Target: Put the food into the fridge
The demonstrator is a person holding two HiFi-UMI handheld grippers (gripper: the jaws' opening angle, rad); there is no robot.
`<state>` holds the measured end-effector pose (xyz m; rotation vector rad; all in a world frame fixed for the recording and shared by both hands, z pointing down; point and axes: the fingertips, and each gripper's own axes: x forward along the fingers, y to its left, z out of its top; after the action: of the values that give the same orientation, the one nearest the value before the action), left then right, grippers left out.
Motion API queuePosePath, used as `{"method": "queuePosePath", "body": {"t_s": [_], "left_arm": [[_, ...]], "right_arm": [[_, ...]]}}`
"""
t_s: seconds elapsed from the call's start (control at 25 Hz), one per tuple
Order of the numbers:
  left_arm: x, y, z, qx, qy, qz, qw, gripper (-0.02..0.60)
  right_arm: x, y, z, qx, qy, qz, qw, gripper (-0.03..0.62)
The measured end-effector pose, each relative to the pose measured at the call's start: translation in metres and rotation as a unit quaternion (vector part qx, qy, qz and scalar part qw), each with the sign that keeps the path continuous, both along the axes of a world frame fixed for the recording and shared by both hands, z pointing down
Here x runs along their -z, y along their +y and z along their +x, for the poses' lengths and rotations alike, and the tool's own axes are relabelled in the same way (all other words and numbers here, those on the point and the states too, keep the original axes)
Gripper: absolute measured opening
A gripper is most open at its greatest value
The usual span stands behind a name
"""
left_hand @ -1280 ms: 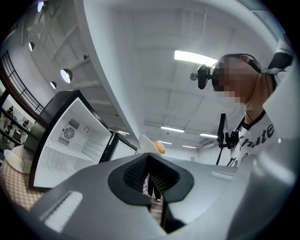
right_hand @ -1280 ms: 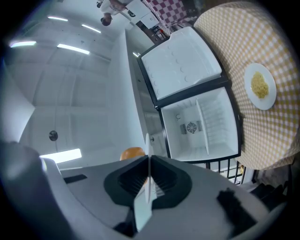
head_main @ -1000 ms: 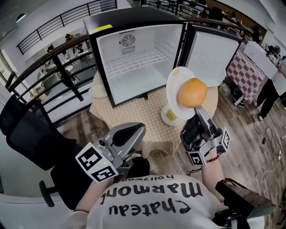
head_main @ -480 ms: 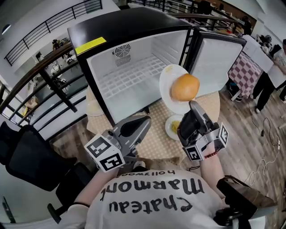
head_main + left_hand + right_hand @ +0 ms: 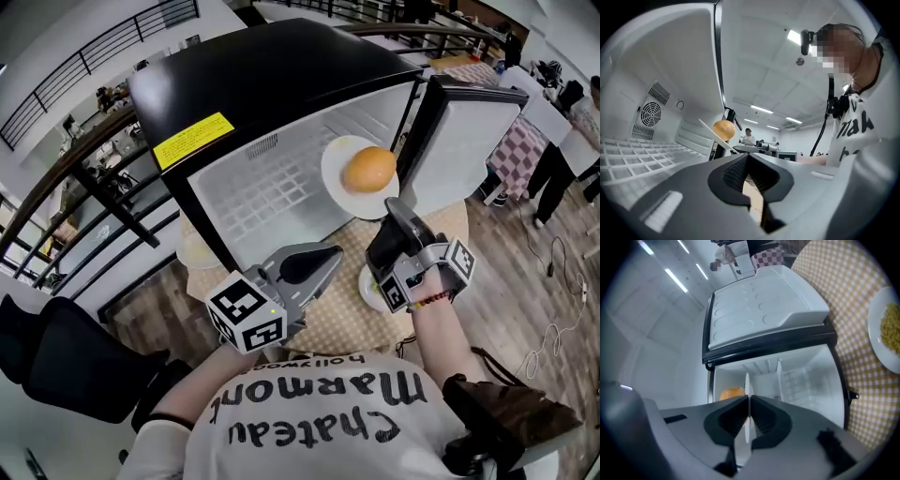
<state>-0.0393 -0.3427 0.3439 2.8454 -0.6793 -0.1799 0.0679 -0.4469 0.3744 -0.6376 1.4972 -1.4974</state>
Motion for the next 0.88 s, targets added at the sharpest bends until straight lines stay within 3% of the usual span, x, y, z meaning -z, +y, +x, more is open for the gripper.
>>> {"method": "queuePosePath", "body": {"t_s": [0.32,0.56,0.88], "left_arm": [[-0.007,-0.016,0.001,-0.012,-0.001,-0.012,0.9999,0.008],[-0.012,-0.018,-0.006,-0.014,-0.003,-0.020,0.9997,0.008],[-0.013,-0.020,-0.012,-0.004,-0.016,-0.005,0.9998,0.008]], "right_arm": [[-0.028,-0.050,-0.008,-0.062,0.059,-0.049,0.995,0.026],[-0.043,-0.073,-0.023,-0.072,0.101,-0.087,0.989,0.026],[-0.045,-0.101,-0.031,-0.085,0.157,-0.092,0.980,0.026]]}}
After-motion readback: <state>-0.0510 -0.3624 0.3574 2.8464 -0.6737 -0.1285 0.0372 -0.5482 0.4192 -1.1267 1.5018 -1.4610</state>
